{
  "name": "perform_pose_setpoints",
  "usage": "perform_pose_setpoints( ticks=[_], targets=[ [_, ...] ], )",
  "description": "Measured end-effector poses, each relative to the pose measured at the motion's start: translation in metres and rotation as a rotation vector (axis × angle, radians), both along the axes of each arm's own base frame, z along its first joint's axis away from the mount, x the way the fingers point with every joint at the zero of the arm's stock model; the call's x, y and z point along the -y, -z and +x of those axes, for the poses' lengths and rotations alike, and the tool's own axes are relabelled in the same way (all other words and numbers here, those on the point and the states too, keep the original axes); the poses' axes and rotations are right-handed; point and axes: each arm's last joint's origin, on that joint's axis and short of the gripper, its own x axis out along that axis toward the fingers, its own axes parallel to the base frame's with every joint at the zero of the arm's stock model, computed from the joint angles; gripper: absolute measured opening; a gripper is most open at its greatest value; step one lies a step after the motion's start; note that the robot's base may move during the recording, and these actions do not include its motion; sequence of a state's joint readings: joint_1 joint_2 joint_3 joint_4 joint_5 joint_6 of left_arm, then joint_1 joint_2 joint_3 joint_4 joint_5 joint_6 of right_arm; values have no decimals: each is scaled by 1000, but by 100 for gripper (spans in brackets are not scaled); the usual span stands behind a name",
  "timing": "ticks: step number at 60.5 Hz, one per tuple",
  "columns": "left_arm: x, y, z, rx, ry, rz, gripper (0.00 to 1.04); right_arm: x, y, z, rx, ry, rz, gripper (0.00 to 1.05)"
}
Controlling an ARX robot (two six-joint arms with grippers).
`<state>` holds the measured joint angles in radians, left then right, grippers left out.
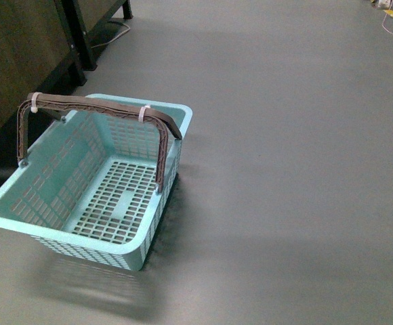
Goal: Pick lemon and mango into basket
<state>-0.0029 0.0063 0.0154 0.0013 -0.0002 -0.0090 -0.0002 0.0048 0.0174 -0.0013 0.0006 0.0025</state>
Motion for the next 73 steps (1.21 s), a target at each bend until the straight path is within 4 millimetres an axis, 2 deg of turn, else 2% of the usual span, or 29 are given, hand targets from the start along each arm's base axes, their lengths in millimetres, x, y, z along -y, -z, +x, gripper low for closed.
perform_pose_setpoints(
  ticks=[30,33,36,38,41,46,50,52,57,59,60,65,73],
  targets=[
    [0,0,0,-1,-2,-1,98,0,0,0,0,0,0,96],
    [0,1,1,-117,-144,-61,98,0,0,0,0,0,0,96],
    [-2,3,4,-289,-409,-106,98,0,0,0,0,0,0,96],
    [-7,6,10,-314,-566,-139,98,0,0,0,0,-1,0,96],
    [-15,4,16,-297,-630,-200,98,0,0,0,0,0,0,96],
    [-29,-8,37,-225,-625,-349,98,0,0,0,0,0,0,96],
    [-50,-13,70,-190,-599,-512,98,0,0,0,0,0,0,96],
    [-60,-12,94,-203,-556,-613,98,0,0,0,0,0,0,96],
    [-67,-2,130,-247,-504,-735,98,0,0,0,0,0,0,96],
    [-69,6,152,-280,-483,-781,98,0,0,0,0,0,0,96],
    [-69,8,154,-283,-481,-791,98,0,0,0,0,0,0,96],
    [-69,27,196,-351,-421,-886,98,0,0,0,0,0,0,96],
    [-61,51,241,-428,-387,-1003,98,0,0,0,0,0,0,96]
  ],
)
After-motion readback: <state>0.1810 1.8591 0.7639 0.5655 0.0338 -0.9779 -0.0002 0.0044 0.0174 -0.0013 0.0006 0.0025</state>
